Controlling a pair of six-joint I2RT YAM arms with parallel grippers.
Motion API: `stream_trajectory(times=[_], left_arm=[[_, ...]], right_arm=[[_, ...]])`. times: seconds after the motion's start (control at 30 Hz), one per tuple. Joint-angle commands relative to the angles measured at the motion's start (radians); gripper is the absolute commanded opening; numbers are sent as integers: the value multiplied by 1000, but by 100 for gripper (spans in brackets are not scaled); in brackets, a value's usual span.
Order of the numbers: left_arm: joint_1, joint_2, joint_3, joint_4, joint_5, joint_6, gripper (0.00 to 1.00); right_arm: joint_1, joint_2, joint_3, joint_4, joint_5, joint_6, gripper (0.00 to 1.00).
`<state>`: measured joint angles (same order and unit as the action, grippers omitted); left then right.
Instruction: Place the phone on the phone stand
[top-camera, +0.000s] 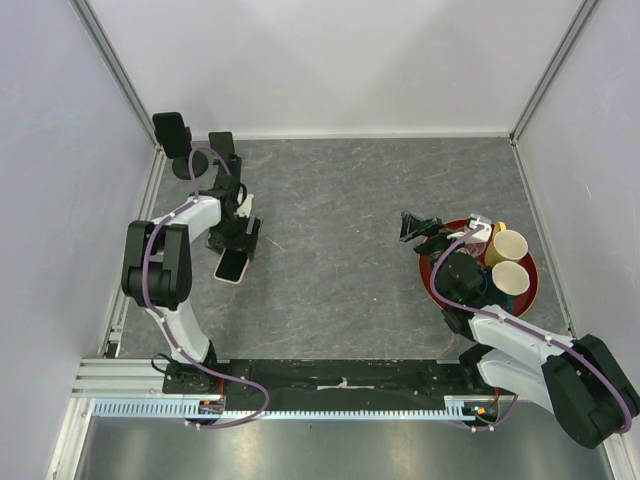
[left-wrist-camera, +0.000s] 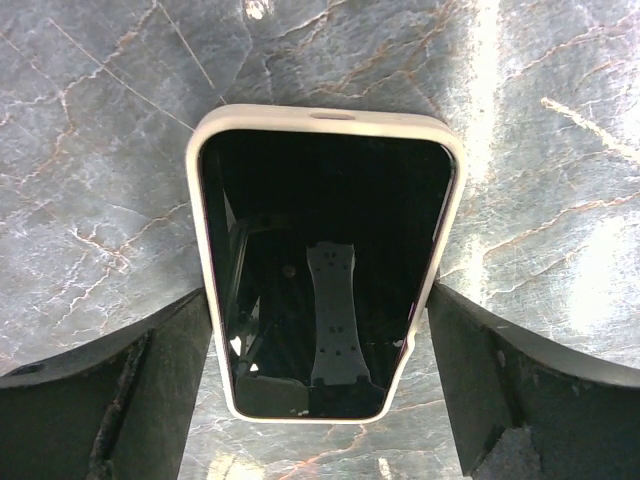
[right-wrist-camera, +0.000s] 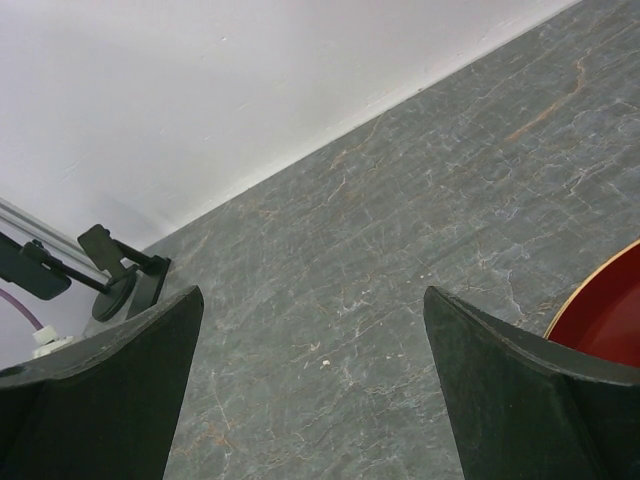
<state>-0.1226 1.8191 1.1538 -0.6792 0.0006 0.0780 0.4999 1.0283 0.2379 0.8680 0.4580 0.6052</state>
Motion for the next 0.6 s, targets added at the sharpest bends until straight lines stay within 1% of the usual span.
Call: stream_trajectory(times=[0.0,0.13,0.23,0.27,0.3,0.33,0.4,0.43,0.47,0.57], left_arm=[[-15,71,6,-20,150,0,89],[-31,114,9,-33,128,-12,81],[-45,120,9,-31,133,-21,65],[-49,117,7,-33,133,-24,53],[-51,114,6,-31,130,-26,46],[-54,111,4,-29,125,-29,32],[-60,94,0,-22,124,-32,19],[-60,86,-2,-20,125,-32,5],[-61,77,-5,-17,125,-38,2],[-72,34,-20,7,136,-50,2]], right_arm=[[-4,-8,-5,48,-7,-2,98],[-6,-2,1,46,-7,-2,98],[-6,4,8,42,-15,-4,98],[-4,6,11,31,-22,-7,98],[-4,4,15,23,-28,-13,98],[-6,7,29,16,-36,-19,98],[-4,13,47,-6,-74,-41,98],[-4,27,69,-18,-90,-44,98],[-4,36,80,-39,-105,-44,98],[-1,99,121,-37,-165,-39,98]])
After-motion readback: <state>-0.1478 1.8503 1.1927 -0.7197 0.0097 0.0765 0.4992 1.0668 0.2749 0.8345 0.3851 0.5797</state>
